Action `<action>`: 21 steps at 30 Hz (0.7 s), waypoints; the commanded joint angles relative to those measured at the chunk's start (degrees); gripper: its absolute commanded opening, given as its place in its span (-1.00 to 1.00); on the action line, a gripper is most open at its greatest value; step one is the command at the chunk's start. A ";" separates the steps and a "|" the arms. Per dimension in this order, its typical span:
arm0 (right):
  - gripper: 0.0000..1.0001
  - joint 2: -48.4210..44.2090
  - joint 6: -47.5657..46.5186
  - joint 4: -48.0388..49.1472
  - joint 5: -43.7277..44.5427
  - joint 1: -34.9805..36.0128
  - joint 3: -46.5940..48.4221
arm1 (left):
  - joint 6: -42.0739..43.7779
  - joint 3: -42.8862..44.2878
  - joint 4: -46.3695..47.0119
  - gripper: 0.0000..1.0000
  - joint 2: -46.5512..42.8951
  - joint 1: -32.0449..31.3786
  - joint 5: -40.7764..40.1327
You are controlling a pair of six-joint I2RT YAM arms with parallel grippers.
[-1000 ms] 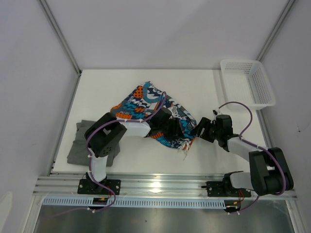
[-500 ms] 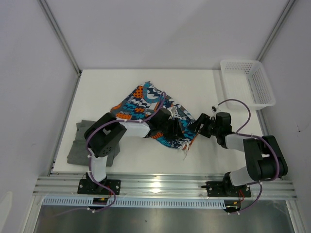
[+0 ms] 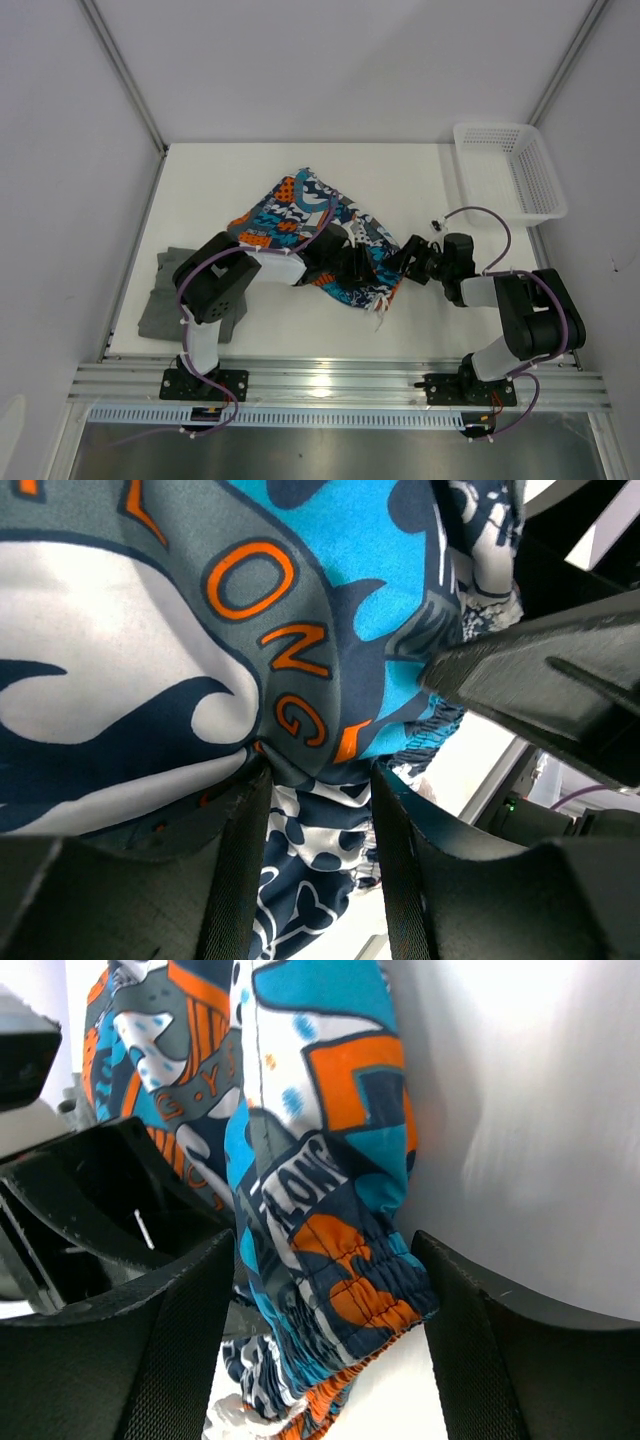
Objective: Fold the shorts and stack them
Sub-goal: Fold the shorts
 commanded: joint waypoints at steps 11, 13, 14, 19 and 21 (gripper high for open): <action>0.43 -6.28 4.24 -5.87 -0.33 0.19 -8.91 | -1.92 -4.12 6.23 -0.03 0.16 -0.06 1.17; 0.43 -6.90 5.56 -5.35 -0.24 0.37 -9.26 | -2.19 -4.21 6.93 -0.03 0.25 -0.06 1.35; 0.43 -6.90 5.91 -4.65 -0.33 0.37 -9.52 | -2.36 -4.21 7.11 -0.04 0.34 -0.15 1.35; 0.44 -6.73 9.60 -0.60 -0.42 1.16 -10.93 | -2.98 -5.00 8.16 -0.03 0.16 -0.15 1.35; 0.46 -6.82 10.83 0.54 0.28 1.77 -11.98 | -3.42 -5.26 8.52 -0.03 -0.19 -0.15 1.17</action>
